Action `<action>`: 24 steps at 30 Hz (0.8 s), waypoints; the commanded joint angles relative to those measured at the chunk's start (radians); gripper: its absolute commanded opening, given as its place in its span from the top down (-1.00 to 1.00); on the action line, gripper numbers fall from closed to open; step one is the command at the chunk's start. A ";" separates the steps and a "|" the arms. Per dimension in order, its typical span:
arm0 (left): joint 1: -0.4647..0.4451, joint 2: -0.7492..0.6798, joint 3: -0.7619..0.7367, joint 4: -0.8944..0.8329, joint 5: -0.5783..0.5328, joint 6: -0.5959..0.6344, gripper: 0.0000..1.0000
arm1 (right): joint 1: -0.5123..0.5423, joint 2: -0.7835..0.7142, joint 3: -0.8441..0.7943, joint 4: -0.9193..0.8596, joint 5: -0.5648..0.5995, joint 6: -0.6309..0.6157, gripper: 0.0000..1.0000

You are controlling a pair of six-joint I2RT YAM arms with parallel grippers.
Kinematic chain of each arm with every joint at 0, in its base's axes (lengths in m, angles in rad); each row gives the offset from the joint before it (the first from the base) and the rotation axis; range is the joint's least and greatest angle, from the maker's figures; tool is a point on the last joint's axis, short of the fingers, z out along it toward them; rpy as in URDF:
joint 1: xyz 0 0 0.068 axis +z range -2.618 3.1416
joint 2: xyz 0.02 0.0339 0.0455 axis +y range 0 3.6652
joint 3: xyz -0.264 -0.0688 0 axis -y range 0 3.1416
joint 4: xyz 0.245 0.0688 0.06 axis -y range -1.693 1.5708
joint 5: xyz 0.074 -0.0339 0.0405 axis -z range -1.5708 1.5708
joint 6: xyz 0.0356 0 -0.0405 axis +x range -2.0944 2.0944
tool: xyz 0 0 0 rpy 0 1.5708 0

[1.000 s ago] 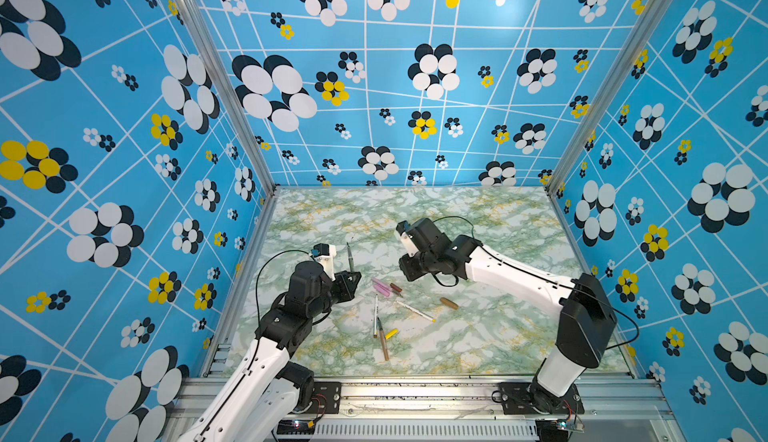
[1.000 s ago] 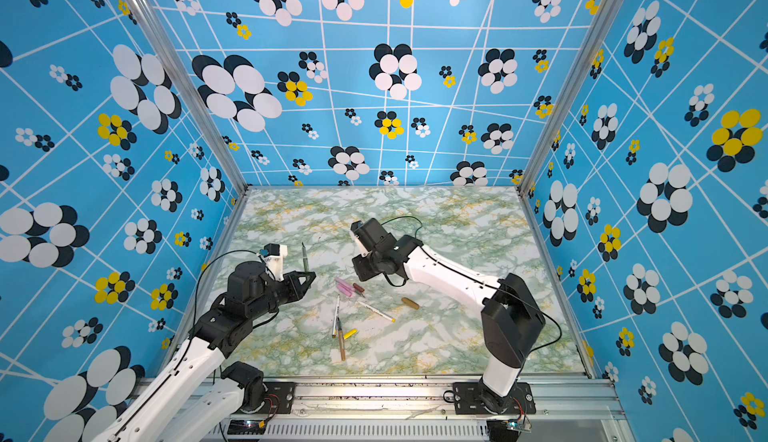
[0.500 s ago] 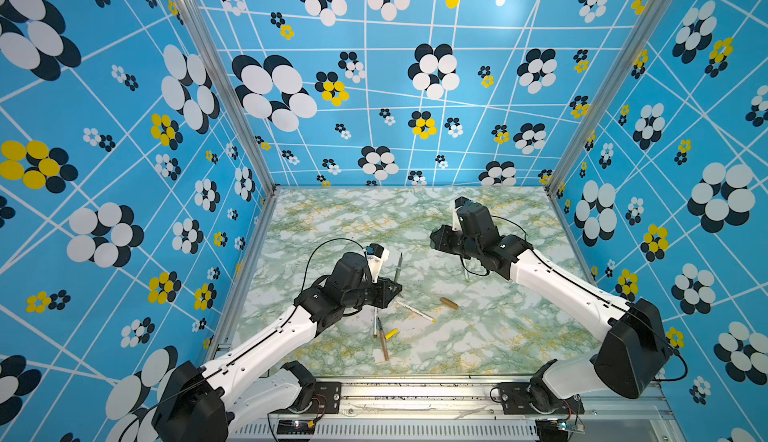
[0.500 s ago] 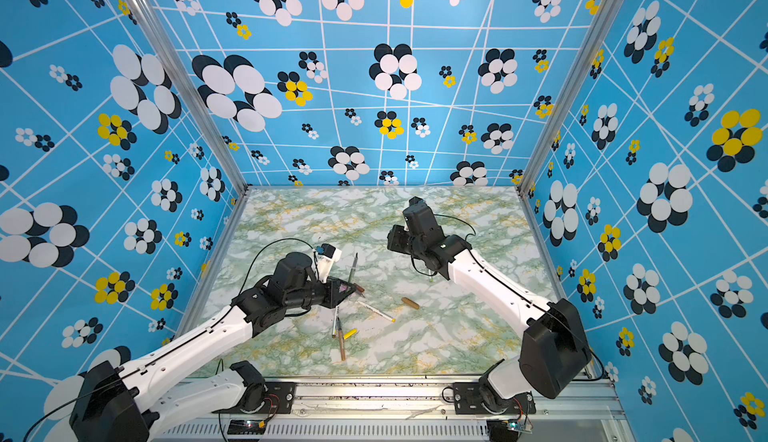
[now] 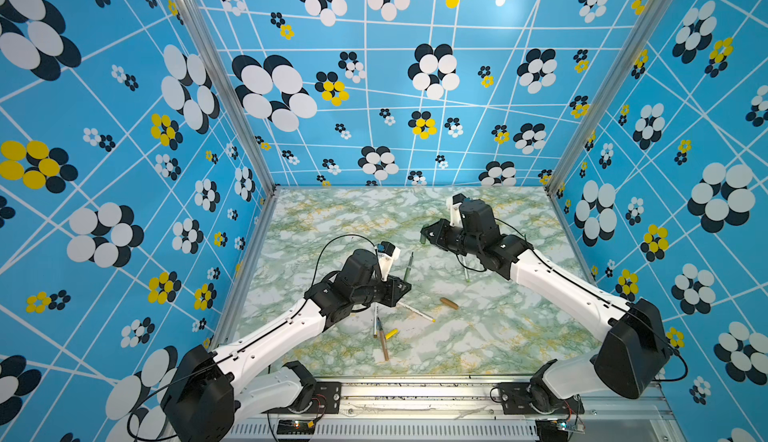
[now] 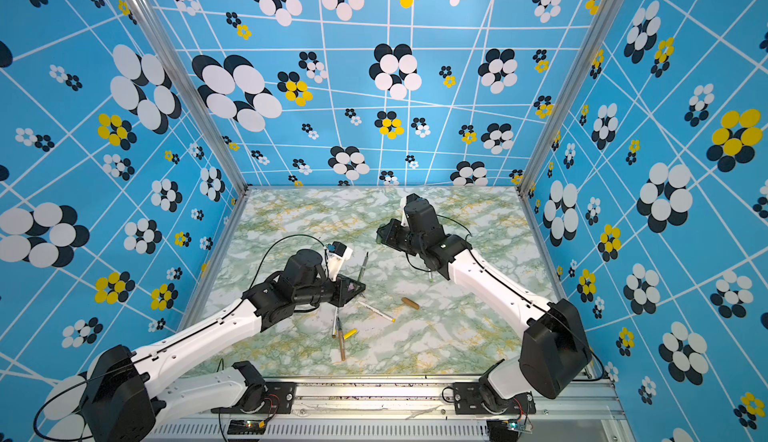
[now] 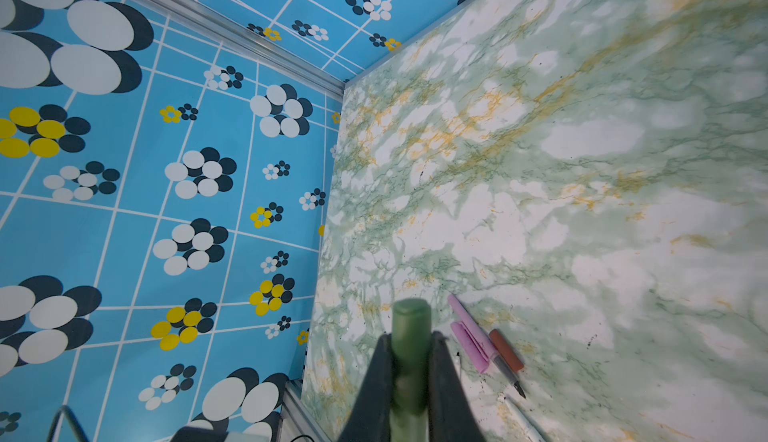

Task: Insert the pens into the pen caps
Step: 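Lift the olive-green cap above the pen nib held by the left gripper, then lower the olive-green cap onto the pen nib with the right gripper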

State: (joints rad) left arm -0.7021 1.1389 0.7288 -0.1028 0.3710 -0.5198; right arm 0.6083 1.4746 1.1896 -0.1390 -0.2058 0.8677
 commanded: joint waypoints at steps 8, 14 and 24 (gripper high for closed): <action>-0.006 0.012 0.037 0.017 0.006 0.030 1.00 | 0.014 0.033 0.006 0.047 -0.074 0.043 0.90; -0.007 0.012 0.037 0.018 -0.006 0.029 1.00 | 0.019 0.038 0.011 0.052 -0.091 0.049 0.90; -0.007 0.014 0.034 0.020 -0.020 0.027 1.00 | 0.031 0.042 0.002 0.065 -0.104 0.056 0.90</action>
State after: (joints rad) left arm -0.7029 1.1446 0.7372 -0.1001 0.3664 -0.5072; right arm 0.6312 1.5105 1.1896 -0.0998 -0.2951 0.9112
